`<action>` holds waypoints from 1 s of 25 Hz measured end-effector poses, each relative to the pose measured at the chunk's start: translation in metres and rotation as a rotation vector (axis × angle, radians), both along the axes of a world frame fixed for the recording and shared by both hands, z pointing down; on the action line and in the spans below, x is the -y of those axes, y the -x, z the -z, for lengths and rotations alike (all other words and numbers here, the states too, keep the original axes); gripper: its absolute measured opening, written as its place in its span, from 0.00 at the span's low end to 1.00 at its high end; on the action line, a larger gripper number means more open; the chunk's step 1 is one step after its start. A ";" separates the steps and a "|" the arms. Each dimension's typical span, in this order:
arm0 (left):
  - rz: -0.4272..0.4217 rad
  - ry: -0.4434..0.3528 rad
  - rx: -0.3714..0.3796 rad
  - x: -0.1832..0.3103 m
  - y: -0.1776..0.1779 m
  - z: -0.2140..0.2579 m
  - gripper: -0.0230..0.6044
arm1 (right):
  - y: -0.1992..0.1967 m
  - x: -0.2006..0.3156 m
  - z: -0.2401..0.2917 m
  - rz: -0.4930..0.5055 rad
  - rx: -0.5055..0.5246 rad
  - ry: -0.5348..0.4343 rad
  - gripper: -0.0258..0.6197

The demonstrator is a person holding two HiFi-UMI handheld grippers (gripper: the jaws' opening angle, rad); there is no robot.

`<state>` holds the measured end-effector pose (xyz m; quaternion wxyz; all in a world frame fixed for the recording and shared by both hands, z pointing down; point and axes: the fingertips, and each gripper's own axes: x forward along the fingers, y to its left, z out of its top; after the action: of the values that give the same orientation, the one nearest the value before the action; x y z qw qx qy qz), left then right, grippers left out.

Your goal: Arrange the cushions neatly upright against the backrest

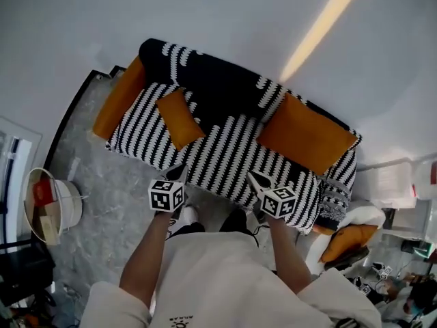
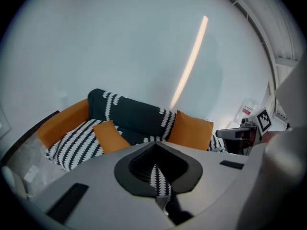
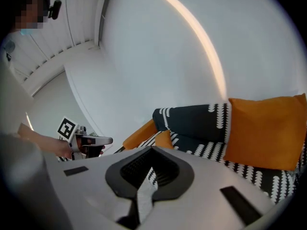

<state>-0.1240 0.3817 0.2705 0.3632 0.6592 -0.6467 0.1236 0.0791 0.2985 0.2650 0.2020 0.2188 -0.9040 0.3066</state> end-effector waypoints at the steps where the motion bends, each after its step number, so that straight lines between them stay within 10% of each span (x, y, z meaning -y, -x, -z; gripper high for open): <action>1: 0.015 0.002 -0.002 -0.016 0.015 -0.001 0.07 | 0.017 -0.011 0.000 0.016 0.000 0.003 0.08; 12: 0.235 0.025 -0.032 -0.119 0.138 -0.008 0.07 | 0.170 -0.083 -0.003 0.250 -0.044 0.023 0.08; 25: 0.288 0.116 -0.004 -0.089 0.237 -0.024 0.07 | 0.268 -0.017 -0.048 0.283 -0.071 0.082 0.08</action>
<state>-0.3611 0.4709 0.2949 0.4159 0.5377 -0.7257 0.1060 -0.1886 0.3160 0.3125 0.2841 0.0914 -0.9048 0.3038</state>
